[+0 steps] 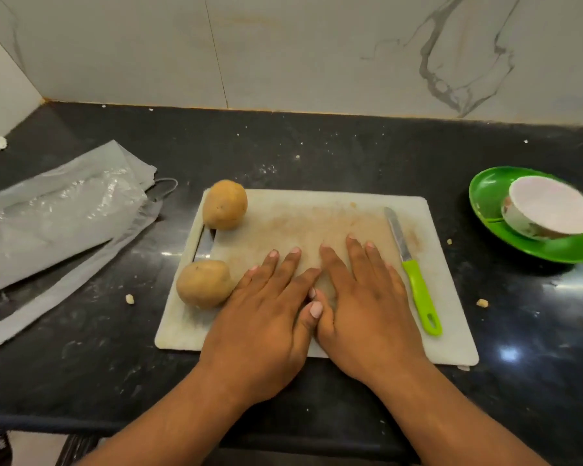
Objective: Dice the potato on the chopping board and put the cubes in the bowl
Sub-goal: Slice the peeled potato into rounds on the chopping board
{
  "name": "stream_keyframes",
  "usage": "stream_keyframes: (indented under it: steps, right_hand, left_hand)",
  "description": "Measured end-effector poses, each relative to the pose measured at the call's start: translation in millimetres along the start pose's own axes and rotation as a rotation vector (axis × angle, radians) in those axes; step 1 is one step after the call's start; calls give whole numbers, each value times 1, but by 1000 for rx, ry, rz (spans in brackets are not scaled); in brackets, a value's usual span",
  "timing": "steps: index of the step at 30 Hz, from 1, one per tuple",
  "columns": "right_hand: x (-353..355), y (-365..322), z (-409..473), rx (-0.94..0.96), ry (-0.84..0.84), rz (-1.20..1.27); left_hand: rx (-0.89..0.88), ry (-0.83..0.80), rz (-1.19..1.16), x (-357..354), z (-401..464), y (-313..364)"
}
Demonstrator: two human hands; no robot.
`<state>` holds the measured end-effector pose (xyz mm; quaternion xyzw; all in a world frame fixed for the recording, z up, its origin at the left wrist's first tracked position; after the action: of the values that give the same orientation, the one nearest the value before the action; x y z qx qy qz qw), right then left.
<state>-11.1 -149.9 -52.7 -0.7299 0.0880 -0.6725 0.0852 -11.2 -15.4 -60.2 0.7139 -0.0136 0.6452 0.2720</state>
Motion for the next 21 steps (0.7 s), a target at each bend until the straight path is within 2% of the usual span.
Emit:
stream_keyframes:
  steps: [9,21]
  right_hand:
    - [2,-4,-25,49,79,-63]
    - [5,-18,-51,-21,228,-55]
  left_hand:
    - [-47,78,46,-1,-21,11]
    - [-180,130,49,6,-48,15]
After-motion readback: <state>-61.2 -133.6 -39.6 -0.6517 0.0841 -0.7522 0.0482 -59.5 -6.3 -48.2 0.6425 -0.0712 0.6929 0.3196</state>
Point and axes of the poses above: each hand's wrist, its own z-axis towards the middle knuckle, its own x-axis out of the back of the hand, y = z × x, the point moved 7 cm from there along z, towards the middle knuckle, and after that the axes turned 2 degrees about -z, right-handed, at the moved point
